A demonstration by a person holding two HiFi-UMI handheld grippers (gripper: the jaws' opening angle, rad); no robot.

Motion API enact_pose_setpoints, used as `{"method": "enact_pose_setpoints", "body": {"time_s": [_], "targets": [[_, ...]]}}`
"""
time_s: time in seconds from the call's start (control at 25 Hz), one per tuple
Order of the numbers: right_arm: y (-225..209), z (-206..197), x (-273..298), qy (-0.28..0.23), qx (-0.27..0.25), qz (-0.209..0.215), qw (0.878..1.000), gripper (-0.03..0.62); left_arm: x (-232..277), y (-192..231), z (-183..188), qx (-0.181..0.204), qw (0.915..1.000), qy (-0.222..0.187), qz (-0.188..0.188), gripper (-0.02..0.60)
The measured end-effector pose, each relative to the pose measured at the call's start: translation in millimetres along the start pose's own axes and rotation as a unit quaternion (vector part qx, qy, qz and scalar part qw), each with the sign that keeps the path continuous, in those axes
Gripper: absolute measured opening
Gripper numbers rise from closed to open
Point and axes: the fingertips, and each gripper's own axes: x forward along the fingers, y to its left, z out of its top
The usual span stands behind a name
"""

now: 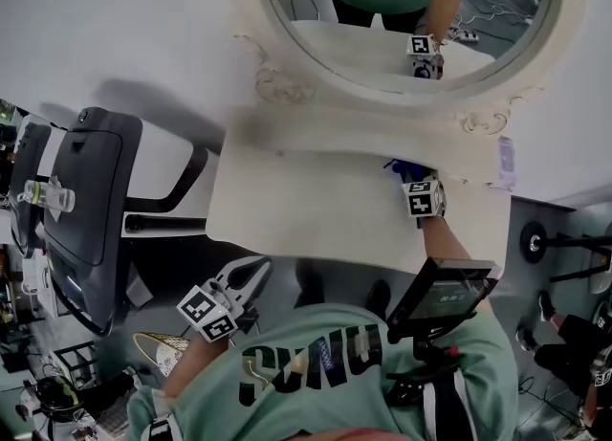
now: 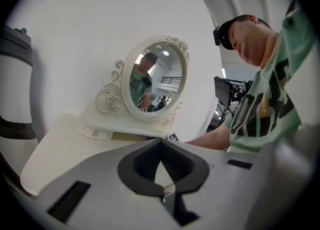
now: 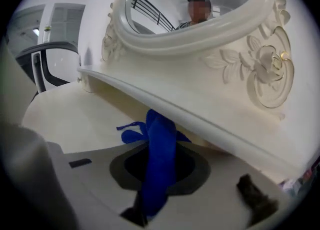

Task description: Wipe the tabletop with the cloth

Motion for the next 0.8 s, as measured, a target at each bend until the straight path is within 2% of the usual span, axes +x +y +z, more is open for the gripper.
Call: {"method": "enact_pose_setpoints", "body": {"time_s": [0.16,0.24,0.32,0.44,0.56,0.68,0.8], "targets": [[-4.6,-1.0,13.8,0.003,0.032,-0.005,0.999,0.063,-1.6,4.5,-0.6,-0.001,1.0,0.002,0.006,0.008],[-0.8,-0.6,9.4,0.01,0.013,0.0,1.0,0.063,-0.1,5.7,-0.3,-0.002,1.0,0.001,0.006,0.007],[15.2,-7.6,-5.5,0.02,-0.031,0.016,0.999,0.061,3.6,4.4,0.3,-0.002,1.0,0.001,0.001,0.007],[63.8,-40.2,-50.9,0.019,-0.088,0.066,0.994,0.061,11.1,1.5,2.3,0.0,1.0,-0.001,-0.01,0.006],[127.4,-84.1,-117.4,0.012,-0.124,0.137,0.983,0.061,19.0,0.1,3.6,-0.001,0.9998,0.0,-0.018,0.006],[174.3,-119.3,-168.7,0.015,-0.133,0.192,0.972,0.061,26.6,-1.3,3.0,-0.001,0.9997,0.003,-0.024,0.006],[189.0,-132.0,-184.3,0.015,-0.129,0.214,0.968,0.061,36.3,-5.9,2.6,0.001,0.9995,0.007,-0.032,0.006]]}}
